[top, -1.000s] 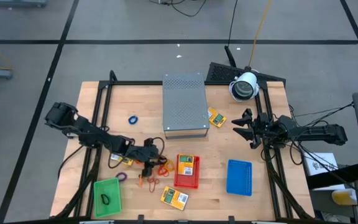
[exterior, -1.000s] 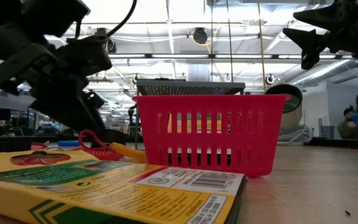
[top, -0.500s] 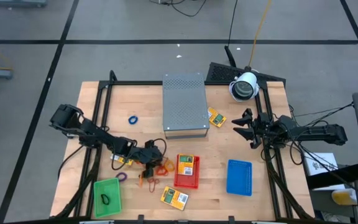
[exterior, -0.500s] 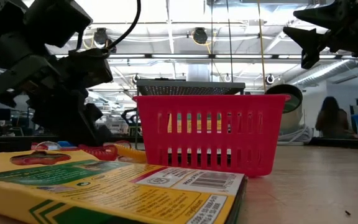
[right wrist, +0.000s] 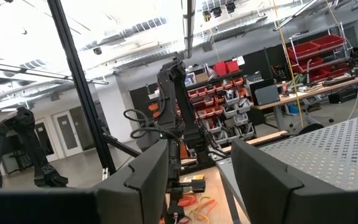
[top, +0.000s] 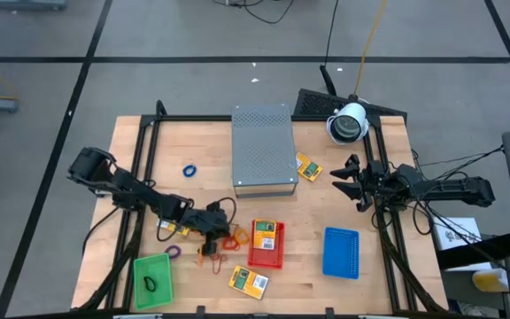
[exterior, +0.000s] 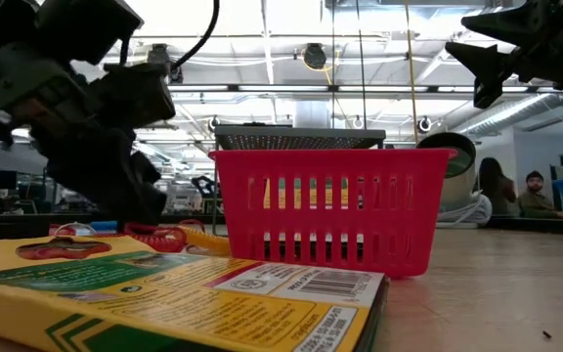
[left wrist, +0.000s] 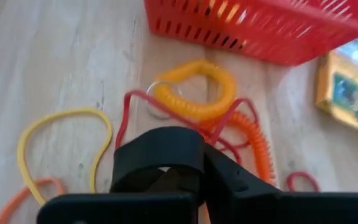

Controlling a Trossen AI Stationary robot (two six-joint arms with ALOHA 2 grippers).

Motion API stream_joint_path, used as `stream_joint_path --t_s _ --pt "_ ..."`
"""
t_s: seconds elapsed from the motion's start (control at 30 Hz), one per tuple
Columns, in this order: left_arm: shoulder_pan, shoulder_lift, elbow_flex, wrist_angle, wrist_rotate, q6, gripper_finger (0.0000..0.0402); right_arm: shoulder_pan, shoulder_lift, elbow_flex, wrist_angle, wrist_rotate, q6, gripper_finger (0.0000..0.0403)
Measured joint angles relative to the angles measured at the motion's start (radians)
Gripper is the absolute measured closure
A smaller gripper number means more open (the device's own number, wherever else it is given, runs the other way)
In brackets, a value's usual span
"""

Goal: Pick & Place Office Desk Supplies
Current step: Put the black rubber band into the green bin

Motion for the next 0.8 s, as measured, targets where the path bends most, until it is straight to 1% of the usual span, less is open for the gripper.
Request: stream_joint_path --t_s 0.1,0.23,0.43,0.5,0.63,0.73,0.8 --pt "0.007 -0.040 0.000 0.000 -0.003 0.005 0.0386 0.000 0.000 0.000 0.000 0.000 0.000 0.0234" --pt "0.009 -0.110 0.000 -0.019 -0.014 0.034 0.0396 0.000 0.000 0.000 0.000 0.000 0.000 0.0234" --pt "0.009 -0.217 0.000 -0.055 -0.028 0.035 0.0386 0.000 0.000 0.000 0.000 0.000 0.000 0.0234" --pt "0.008 -0.252 0.000 -0.070 -0.025 0.033 0.0392 0.000 0.000 0.000 0.000 0.000 0.000 0.0234" --pt "0.001 -0.312 0.000 -0.091 0.033 0.015 0.0392 0.000 0.000 0.000 0.000 0.000 0.000 0.0234" --pt "-0.006 -0.359 0.000 -0.092 0.126 -0.036 0.0386 0.000 0.000 0.000 0.000 0.000 0.000 0.0234" --pt "-0.015 -0.391 0.000 -0.110 0.201 -0.084 0.0391 0.000 0.000 0.000 0.000 0.000 0.000 0.0234"
